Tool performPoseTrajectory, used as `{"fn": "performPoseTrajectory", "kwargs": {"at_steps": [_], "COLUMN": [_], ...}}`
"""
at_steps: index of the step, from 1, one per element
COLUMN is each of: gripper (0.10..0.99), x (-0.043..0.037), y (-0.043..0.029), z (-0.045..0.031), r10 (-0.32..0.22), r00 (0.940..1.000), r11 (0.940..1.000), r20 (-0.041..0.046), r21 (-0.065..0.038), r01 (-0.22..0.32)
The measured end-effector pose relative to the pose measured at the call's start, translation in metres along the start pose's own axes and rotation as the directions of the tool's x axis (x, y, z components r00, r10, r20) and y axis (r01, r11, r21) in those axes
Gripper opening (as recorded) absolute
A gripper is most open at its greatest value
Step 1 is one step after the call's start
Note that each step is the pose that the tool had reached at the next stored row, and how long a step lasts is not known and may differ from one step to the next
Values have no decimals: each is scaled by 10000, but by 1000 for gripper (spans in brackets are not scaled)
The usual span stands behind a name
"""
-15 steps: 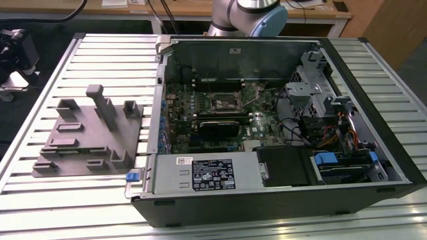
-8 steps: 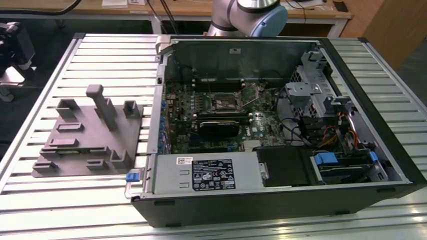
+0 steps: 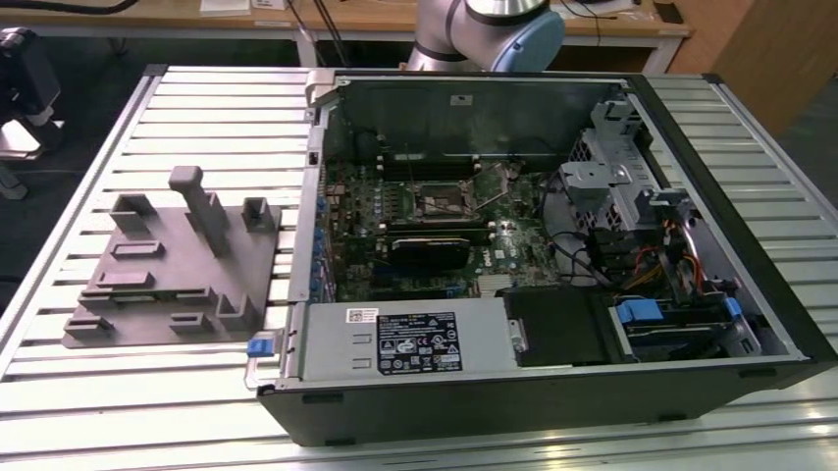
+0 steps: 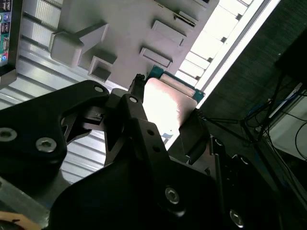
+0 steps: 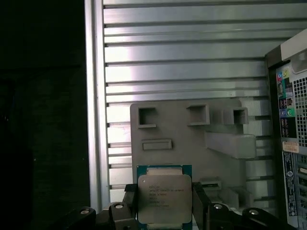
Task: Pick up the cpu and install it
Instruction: 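Pick up the cpu and move it towards the insertion slot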
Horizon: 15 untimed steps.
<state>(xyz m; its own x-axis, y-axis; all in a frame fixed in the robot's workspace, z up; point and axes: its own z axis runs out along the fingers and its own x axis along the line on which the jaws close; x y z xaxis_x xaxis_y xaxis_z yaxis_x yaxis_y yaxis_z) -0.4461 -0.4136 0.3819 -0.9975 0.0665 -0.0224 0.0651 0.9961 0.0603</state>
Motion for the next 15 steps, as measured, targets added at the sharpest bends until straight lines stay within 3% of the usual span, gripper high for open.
{"fn": "performPoseTrajectory", "kwargs": {"at_steps": [15], "gripper": [541], "x": [-5], "y": [15], "z": [-243], "r10": [0], "r00": [10000], "r11": [10000], "r20": [0], "r21": [0], "r01": [0]}}
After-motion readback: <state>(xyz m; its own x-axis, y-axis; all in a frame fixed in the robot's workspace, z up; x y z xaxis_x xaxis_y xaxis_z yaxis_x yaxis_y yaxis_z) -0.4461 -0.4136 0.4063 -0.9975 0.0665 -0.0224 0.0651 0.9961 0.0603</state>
